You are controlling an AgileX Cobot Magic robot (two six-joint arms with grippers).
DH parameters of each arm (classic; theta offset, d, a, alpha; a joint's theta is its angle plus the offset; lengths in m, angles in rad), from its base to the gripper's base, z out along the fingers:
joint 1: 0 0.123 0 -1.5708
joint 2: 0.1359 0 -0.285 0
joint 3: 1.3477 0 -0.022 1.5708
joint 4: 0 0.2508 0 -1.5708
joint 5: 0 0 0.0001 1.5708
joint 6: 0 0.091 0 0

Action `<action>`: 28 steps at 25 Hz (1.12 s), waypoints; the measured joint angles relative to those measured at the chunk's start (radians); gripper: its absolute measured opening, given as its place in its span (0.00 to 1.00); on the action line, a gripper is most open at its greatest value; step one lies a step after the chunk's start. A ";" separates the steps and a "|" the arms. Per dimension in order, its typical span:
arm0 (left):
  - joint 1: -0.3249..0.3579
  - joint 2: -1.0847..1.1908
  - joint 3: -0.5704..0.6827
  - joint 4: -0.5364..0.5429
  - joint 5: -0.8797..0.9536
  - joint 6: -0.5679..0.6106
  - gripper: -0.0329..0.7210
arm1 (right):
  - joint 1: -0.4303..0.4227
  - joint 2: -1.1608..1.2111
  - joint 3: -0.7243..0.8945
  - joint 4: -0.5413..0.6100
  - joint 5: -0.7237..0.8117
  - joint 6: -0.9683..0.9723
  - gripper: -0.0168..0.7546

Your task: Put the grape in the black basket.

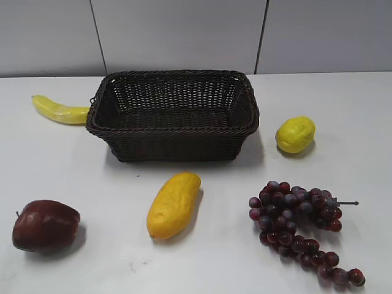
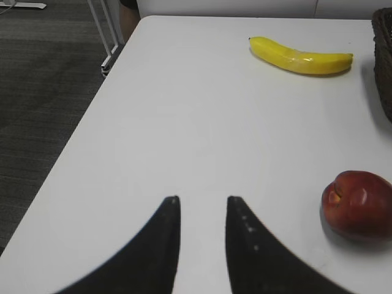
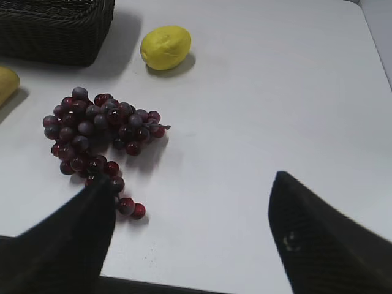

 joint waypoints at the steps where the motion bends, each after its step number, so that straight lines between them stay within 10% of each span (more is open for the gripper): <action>1: 0.000 0.000 0.000 0.000 0.000 0.000 0.35 | 0.000 0.000 0.000 0.000 0.000 0.000 0.79; 28: 0.000 0.000 0.000 0.000 0.000 0.000 0.35 | 0.000 0.555 -0.047 0.056 -0.086 0.049 0.79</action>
